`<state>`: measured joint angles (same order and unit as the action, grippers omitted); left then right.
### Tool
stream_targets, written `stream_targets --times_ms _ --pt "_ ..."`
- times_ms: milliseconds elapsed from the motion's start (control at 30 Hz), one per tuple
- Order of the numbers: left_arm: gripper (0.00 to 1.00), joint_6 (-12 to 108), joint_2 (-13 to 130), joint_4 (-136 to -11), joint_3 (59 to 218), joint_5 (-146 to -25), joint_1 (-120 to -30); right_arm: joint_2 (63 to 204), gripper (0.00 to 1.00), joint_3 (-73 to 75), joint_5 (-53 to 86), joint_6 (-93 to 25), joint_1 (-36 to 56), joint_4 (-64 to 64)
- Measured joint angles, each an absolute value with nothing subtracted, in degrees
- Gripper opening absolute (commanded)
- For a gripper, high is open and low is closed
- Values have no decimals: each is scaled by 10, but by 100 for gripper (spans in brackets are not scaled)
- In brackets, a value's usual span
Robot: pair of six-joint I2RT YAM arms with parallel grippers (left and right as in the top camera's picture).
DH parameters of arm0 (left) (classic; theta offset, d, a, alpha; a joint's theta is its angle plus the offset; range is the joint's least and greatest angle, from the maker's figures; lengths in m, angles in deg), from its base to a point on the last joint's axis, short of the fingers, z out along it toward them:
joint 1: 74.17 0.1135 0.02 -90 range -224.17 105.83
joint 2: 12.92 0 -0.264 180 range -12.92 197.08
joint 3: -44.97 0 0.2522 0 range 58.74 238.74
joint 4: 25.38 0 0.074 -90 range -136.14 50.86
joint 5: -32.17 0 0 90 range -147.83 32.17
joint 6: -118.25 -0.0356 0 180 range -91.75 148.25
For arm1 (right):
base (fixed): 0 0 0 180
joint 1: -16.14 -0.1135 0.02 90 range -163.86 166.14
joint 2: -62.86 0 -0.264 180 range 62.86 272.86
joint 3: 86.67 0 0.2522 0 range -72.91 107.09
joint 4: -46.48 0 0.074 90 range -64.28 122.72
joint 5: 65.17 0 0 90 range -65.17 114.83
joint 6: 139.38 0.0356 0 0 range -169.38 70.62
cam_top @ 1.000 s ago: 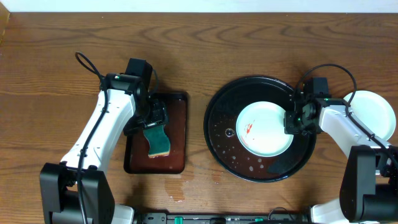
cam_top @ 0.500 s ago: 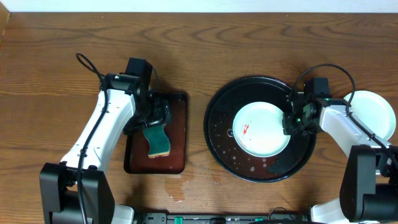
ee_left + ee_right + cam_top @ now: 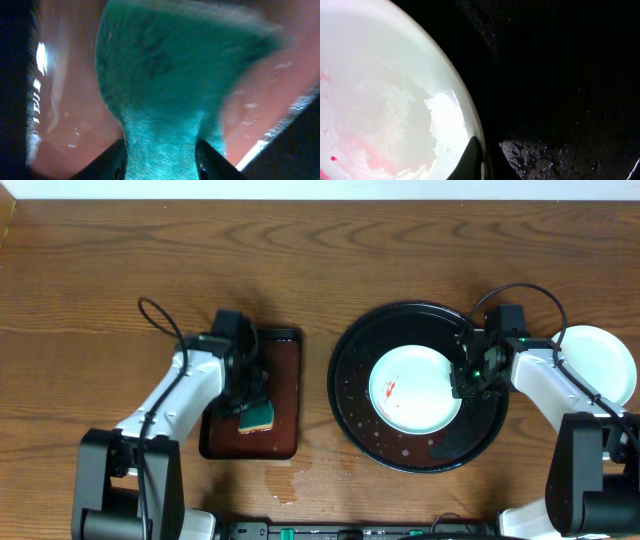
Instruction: Clean dirty plates on tray and stack at the side
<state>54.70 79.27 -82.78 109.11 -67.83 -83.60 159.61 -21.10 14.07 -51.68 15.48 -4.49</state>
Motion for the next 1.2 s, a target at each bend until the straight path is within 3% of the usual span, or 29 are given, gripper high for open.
stream_targets --times_ms 200,467,500,533,567,700,933,1000,1133,1200 --pt "8 567 771 -741 1031 -698 -836 1596 1 -211 139 -516 155 -45" --pt "8 565 762 -720 1018 -711 -836 1596 1 -211 138 -515 155 -46" --pt "16 563 764 -726 1022 -713 -836 1596 1 -211 138 -515 155 -47" --pt "34 559 766 -736 1029 -715 -836 1596 1 -211 138 -515 155 -48" --pt "45 554 769 -750 1038 -717 -836 1596 1 -211 137 -515 155 -48" --pt "65 535 775 -804 1080 -718 -836 1596 1 -211 137 -515 155 -49" --pt "64 476 775 -771 1116 -711 -836 1596 1 -211 136 -515 155 -49" --pt "58 467 775 -752 1116 -684 -836 1596 1 -211 136 -515 155 -49" --pt "57 457 775 -724 1107 -637 -836 1596 1 -211 136 -515 155 -49" --pt "50 460 776 -713 1094 -623 -836 1596 1 -211 136 -515 155 -49"
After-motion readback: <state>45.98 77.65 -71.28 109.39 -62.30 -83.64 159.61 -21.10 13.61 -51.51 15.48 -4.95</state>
